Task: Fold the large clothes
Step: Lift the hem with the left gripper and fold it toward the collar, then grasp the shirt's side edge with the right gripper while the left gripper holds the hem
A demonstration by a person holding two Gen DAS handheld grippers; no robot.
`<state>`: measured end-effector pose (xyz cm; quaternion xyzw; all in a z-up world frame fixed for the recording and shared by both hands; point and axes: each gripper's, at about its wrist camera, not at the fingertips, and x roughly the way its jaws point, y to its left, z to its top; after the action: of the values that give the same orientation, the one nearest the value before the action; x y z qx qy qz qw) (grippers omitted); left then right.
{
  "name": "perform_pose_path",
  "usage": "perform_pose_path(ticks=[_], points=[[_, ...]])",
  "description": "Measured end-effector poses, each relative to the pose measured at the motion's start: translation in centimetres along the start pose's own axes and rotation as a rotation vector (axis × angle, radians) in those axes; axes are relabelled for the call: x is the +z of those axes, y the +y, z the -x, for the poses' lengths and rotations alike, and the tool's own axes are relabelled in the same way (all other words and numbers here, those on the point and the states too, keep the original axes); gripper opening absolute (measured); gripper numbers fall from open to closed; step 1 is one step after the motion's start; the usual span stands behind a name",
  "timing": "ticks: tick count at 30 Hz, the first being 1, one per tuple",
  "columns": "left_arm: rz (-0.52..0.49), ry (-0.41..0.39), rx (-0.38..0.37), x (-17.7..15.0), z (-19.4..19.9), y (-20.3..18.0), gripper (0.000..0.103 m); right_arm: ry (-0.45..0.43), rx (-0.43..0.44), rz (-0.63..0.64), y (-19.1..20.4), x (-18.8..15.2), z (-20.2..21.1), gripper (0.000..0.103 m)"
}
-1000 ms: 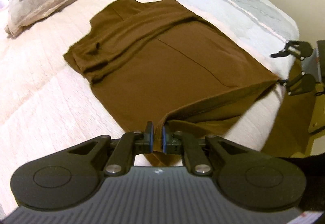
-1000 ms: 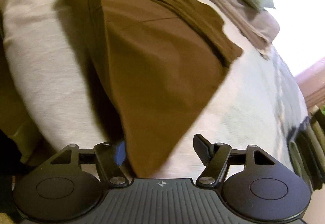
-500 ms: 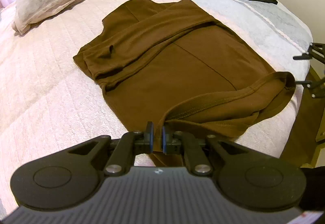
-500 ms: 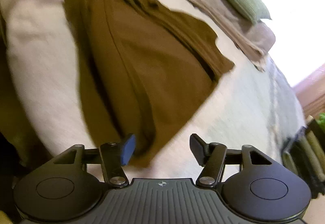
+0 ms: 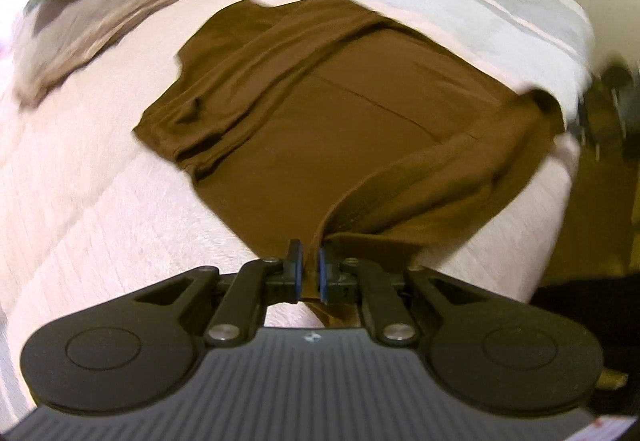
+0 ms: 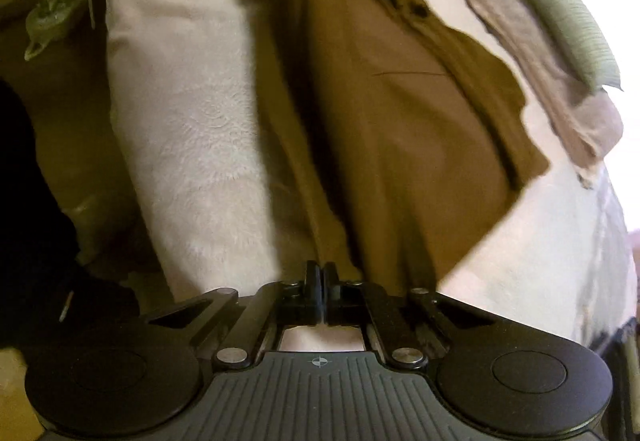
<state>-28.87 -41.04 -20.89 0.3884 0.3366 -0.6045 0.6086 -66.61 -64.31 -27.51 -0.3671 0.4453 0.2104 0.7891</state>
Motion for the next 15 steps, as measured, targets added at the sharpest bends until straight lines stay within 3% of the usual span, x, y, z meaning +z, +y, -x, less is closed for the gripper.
perform_pose_path(ticks=[3, 8, 13, 15], points=[[-0.143, 0.032, -0.013, -1.7, 0.5, -3.1, 0.005, 0.042, -0.025, -0.054, -1.3, -2.1, 2.5, 0.0], [-0.227, 0.113, -0.056, -5.4, -1.5, -6.9, 0.005, 0.042, 0.026, -0.075, -2.0, -1.7, 1.0, 0.0], [-0.304, 0.152, -0.075, -7.6, -2.7, -9.4, 0.005, 0.068, 0.003, -0.093, -1.6, -2.0, -0.2, 0.0], [-0.314, 0.159, -0.088, -8.2, -2.9, -10.0, 0.005, 0.058, -0.002, -0.121, -1.7, -2.3, 0.7, 0.011]])
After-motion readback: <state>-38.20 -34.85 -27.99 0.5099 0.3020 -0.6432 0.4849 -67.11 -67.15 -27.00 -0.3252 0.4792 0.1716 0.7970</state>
